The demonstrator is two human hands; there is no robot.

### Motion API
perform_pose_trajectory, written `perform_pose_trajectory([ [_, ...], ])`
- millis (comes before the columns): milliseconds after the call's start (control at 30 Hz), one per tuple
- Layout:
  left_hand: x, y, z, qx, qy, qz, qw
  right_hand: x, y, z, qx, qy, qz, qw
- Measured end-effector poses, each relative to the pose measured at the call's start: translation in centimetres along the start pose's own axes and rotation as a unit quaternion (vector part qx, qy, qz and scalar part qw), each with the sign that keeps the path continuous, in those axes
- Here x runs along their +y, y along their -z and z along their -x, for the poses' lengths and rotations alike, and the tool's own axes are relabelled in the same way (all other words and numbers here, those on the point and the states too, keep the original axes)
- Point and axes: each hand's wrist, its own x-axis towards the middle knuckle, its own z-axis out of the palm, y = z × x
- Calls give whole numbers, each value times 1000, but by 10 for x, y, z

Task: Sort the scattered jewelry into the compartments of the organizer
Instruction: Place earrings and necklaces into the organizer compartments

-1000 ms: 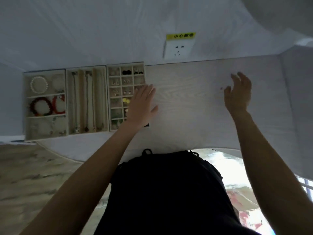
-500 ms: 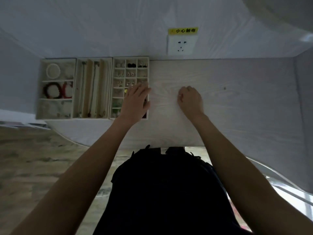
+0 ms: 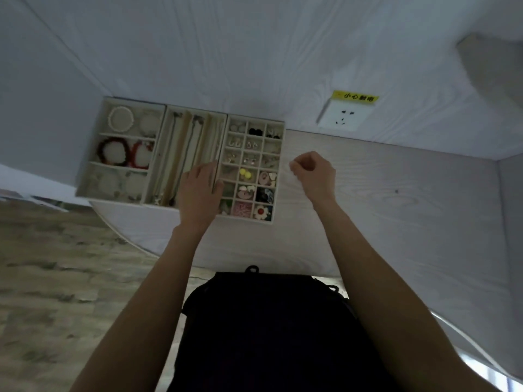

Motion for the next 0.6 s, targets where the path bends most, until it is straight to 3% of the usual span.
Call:
perform_pose_trajectory([
  [133,2,1,-7,-42,7,47,998,-26,-19,-19,9,43,70,997],
  [333,8,0,-27,-10,-53,76,996,-38,-41,-41,-19,91,235,967],
  [600,37,-19,-73,-6,-166,15,986,-17,-26,-41,56,83,151,983],
])
